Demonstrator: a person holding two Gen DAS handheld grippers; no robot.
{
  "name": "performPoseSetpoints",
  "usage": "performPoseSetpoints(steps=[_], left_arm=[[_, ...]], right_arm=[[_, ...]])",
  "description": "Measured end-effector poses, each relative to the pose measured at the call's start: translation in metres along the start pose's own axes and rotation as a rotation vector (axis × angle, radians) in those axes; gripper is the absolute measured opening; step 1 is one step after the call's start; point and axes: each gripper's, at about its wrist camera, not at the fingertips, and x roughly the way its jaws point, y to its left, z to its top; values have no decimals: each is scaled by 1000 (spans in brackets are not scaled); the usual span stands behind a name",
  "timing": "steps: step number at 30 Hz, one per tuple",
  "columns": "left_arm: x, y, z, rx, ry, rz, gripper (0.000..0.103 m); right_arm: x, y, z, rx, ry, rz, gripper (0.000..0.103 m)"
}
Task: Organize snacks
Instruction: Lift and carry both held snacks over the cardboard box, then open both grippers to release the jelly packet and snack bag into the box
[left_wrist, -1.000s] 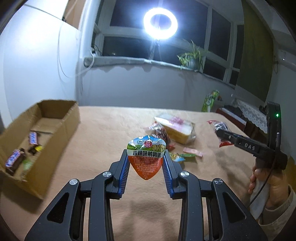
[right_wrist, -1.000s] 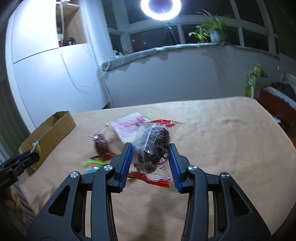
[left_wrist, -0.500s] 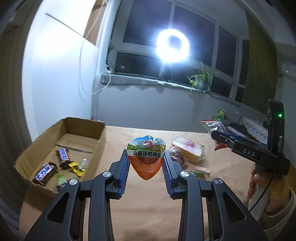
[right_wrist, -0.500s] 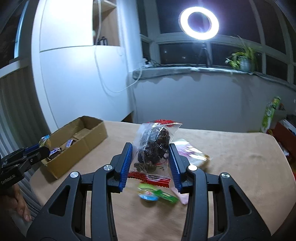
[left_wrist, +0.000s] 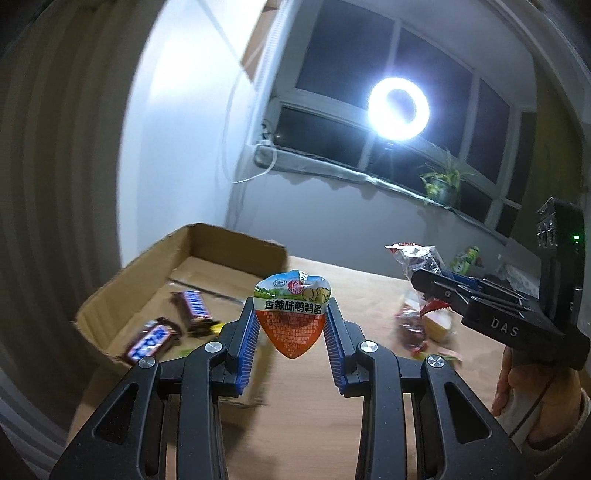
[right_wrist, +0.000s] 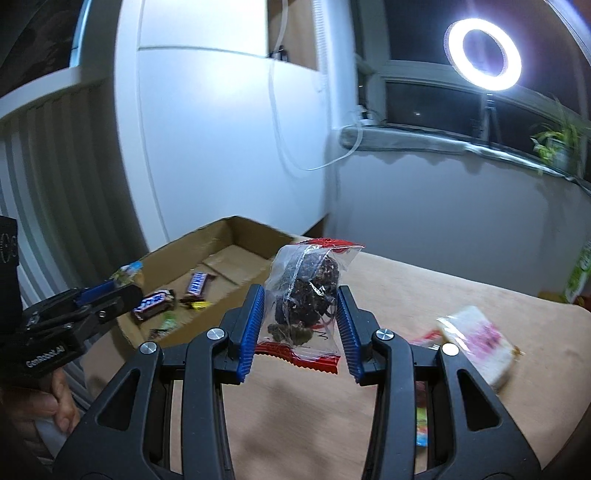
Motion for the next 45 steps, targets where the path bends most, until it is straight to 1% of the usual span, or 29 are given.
performPoseSetpoints(steps=[4,11,17,20,21,22,23,24,25,26,29,33,37,39,45], left_arm=[[2,23,0,-33,5,35,32],[10,51,0,-67,19,88,32],[18,56,0,-69,36,112,33],[24,58,-3,-74,54,143,36],[25,58,-3,-72,60,153,39],[27,59,-4,-70,71,172,42],[26,59,-5,-73,77,191,57],[23,60,-5,-77,65,203,72],[20,60,-5,-78,54,210,76],[15,59,-5,-74,36,222,78],[10,60,-3,-68,32,232,78],[5,60,-2,-77,25,231,78],[-1,57,-2,-64,18,225,78],[-6,53,-2,-58,16,220,78],[-10,44,1,-36,8,217,78]], right_arm=[[21,21,4,-27,14,52,41],[50,60,16,-79,15,146,41],[71,77,31,-98,0,194,41],[91,87,40,-130,29,240,45],[97,91,41,-144,38,224,47],[98,92,42,-144,33,209,55],[96,92,41,-141,18,204,61],[89,92,38,-135,-8,215,72],[84,91,35,-128,-27,217,74],[81,90,33,-124,-36,213,73],[74,85,26,-102,-34,200,74],[61,76,21,-69,-50,184,74],[48,72,22,-49,-75,173,74],[40,69,20,-34,-89,179,74],[30,69,17,-35,-92,190,75]])
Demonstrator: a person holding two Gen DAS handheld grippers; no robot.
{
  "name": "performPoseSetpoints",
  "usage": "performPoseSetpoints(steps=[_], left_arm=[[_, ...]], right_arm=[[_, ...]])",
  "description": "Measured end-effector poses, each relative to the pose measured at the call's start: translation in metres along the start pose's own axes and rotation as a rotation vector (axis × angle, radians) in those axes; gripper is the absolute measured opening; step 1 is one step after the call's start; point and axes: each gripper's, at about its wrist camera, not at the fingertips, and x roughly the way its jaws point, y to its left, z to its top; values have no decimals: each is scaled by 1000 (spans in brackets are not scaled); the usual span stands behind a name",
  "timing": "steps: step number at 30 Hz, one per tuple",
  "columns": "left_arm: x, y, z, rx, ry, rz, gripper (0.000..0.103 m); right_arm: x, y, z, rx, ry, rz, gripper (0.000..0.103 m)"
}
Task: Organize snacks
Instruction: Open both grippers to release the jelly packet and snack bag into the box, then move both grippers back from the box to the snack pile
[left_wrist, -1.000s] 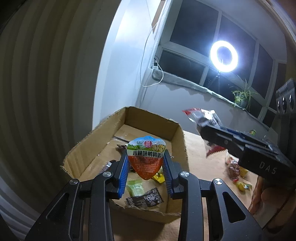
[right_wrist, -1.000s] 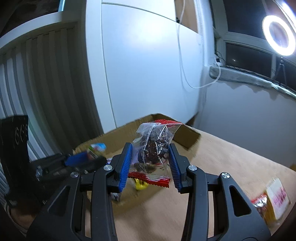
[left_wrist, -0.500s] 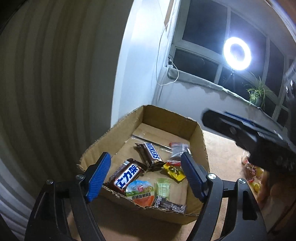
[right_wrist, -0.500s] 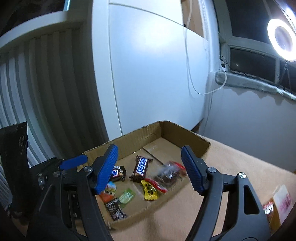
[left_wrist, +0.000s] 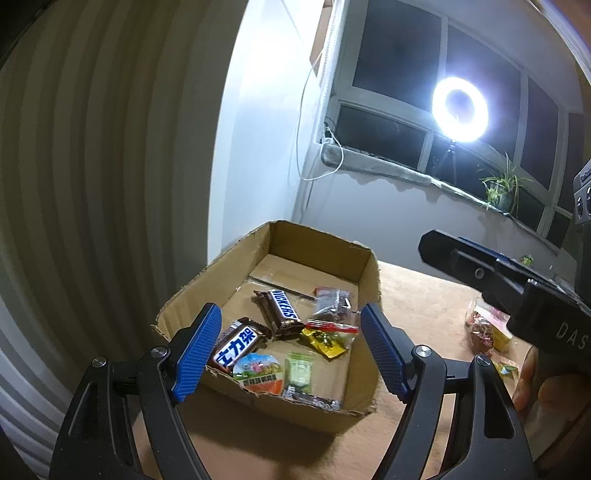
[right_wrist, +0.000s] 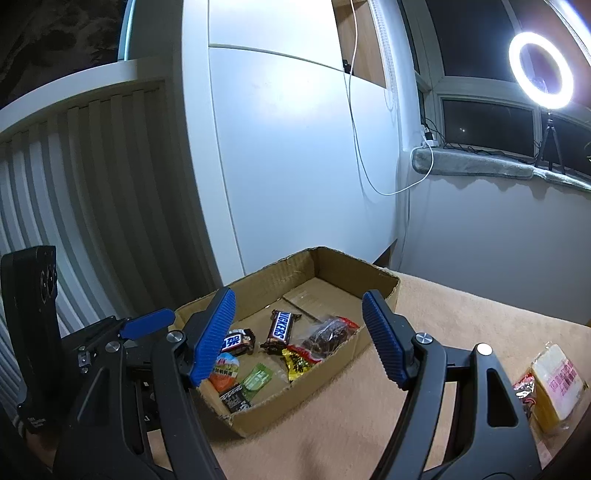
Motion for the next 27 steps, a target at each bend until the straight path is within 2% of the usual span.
performPoseSetpoints(steps=[6,11,13,18,27], left_arm=[[-6,-9,1,23,-7,-3,78],[-8,-4,-3,4,-4,-9,78],[-7,-3,-4,-3,5,-7,78],[-6,-8,-5,-7,12,-9,78],[-1,-34,-7,44,33,-24,78]], right_arm=[[-9,0,-6,6,-9,-10,83],[-8,1,-14,33,-4,-29,86],[-10,1,-18,46,-11,-35,93],[-9,-7,-27,88,12,-17,93],[-31,-29,-37,109,-1,-60,93]])
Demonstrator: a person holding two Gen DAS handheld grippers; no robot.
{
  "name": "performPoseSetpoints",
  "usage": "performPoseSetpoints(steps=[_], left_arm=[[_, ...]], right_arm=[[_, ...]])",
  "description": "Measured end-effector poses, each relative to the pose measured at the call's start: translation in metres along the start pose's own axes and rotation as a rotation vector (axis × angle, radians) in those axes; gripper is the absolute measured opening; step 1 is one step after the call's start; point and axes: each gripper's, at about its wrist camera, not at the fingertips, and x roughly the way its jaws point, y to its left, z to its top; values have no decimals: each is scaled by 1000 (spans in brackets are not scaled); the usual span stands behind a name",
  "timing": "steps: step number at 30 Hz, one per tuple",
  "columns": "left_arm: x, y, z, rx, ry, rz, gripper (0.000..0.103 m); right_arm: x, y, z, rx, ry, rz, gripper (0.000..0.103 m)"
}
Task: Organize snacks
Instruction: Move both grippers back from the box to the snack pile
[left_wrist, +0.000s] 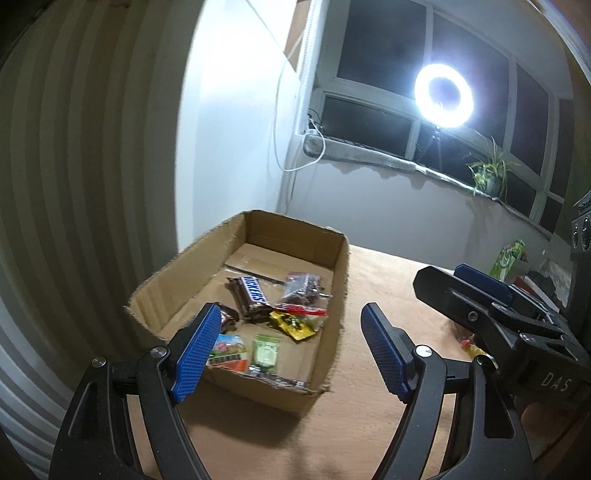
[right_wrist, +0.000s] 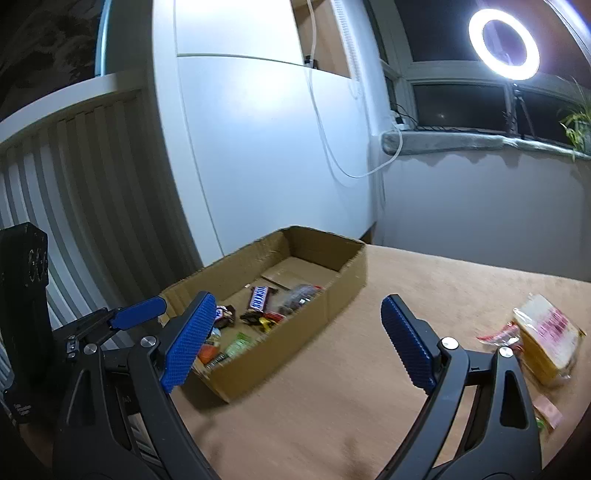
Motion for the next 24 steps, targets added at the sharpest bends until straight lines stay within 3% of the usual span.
performPoseSetpoints(steps=[8,15,20,24], left_arm=[[9,-28,-5,39,31,-37,78],[18,-54,-9,81,59,-85,78],[28,-88,-18,129,95,-148,78],[35,-117,-25,174,127,-209,78]], right_arm=[[-28,-52,-14,32,21,-97,93],[-71,-127,-33,80,68,-248,93],[-94,-168,-44,87,114,-304,93],[-106,-179,-55,-9,166,-303,75]])
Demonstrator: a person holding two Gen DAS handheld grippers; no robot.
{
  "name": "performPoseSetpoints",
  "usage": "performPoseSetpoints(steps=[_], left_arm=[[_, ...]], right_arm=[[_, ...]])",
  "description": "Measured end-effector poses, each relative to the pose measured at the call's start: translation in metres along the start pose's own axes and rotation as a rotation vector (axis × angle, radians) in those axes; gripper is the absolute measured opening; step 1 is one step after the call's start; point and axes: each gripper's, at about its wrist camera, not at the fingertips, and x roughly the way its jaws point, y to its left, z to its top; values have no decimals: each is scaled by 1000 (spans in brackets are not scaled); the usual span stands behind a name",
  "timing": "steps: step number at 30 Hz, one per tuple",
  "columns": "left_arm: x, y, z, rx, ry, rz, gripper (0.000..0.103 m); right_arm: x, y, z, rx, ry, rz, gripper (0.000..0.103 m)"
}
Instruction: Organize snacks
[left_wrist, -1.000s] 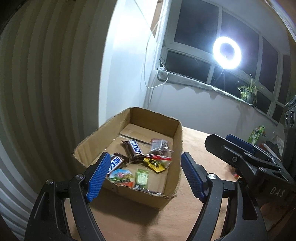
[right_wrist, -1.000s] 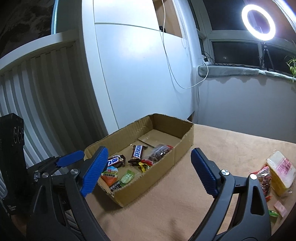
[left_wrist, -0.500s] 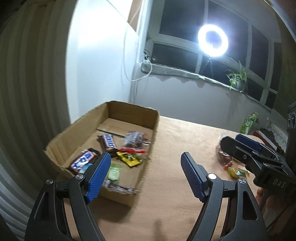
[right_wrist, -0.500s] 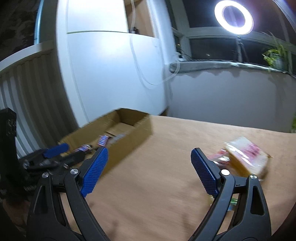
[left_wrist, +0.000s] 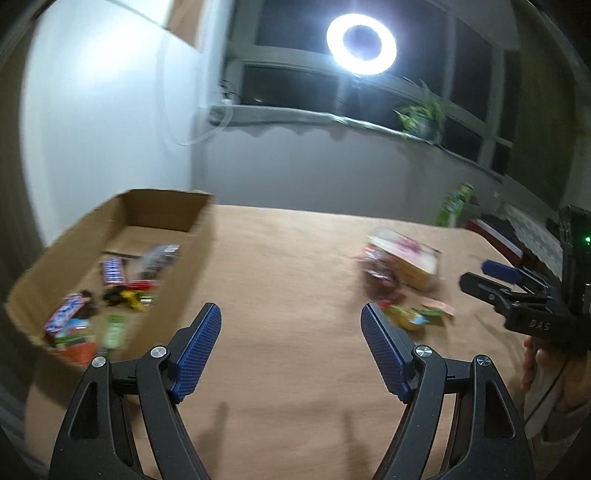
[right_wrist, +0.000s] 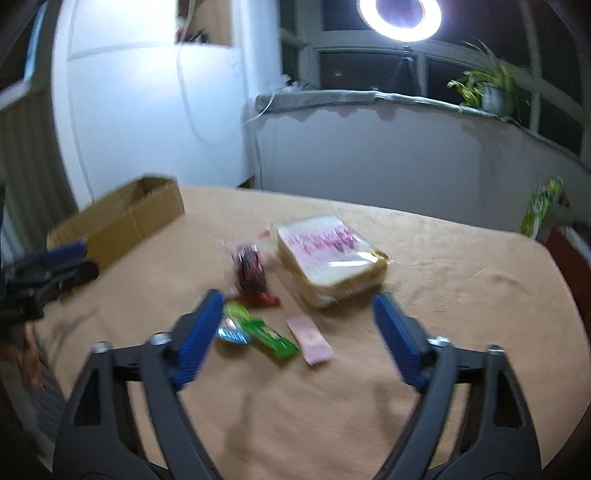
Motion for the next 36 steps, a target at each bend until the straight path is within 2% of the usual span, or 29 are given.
performPoseSetpoints(steps=[3,6,12,13,18,20,22,24,27,31,36], left_arm=[[14,-20,-1,31,42,-56,78],[35,-38,-1,54,109,-149,78],[67,-61,-1,42,183,-257,78],[72,-65,-2,47,195,-260,78],[81,-68,-4,59,222,-286,77],[84,-71,-1,66,229,-285,77],[88,-74,0,77,243,-291,70],[92,-78,-1,86,266,-293,43],[96,-79,-2,90,276,-299,30],[95,-76,-4,74,271,-316,30],[92,-76,-5,79,254,-316,29]], right_arm=[[1,8,-8,-167,29,-15,64],[8,24,-14,-334,61,-16,56],[23,37,-17,-485,98,24,54],[27,39,-17,-507,109,35,48],[44,41,-19,-543,170,70,19],[49,43,-22,-551,190,76,14],[47,39,-21,-534,184,86,9],[44,32,-19,-498,172,97,8],[42,25,-16,-456,156,109,7],[38,17,-13,-406,145,130,7],[30,13,-14,-342,143,115,7]])
